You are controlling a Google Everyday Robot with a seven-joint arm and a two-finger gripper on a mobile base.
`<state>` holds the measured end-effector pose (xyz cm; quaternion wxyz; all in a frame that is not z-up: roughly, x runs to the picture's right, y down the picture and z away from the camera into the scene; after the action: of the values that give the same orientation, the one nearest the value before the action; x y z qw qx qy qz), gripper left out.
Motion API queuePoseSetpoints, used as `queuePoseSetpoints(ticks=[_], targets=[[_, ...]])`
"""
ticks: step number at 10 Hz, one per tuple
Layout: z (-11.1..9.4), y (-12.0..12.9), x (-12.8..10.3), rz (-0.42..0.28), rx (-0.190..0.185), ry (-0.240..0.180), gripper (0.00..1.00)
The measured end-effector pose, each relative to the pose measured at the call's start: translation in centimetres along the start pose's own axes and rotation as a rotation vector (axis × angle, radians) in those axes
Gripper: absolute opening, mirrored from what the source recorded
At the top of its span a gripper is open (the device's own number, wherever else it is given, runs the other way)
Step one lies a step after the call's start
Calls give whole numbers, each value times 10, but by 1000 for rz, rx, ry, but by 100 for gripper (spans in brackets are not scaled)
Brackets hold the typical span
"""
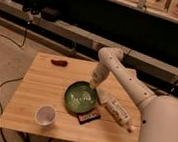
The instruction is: Drag the ceramic bowl in a circle
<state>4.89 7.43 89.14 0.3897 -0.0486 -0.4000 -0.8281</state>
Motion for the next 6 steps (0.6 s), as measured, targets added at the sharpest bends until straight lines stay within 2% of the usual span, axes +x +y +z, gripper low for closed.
queuePoseSetpoints(ticks=[2,4,6], targets=[[1,-4,25,-11,33,5,21],[4,4,45,12,68,11,21],[5,25,58,78,98,22,21]])
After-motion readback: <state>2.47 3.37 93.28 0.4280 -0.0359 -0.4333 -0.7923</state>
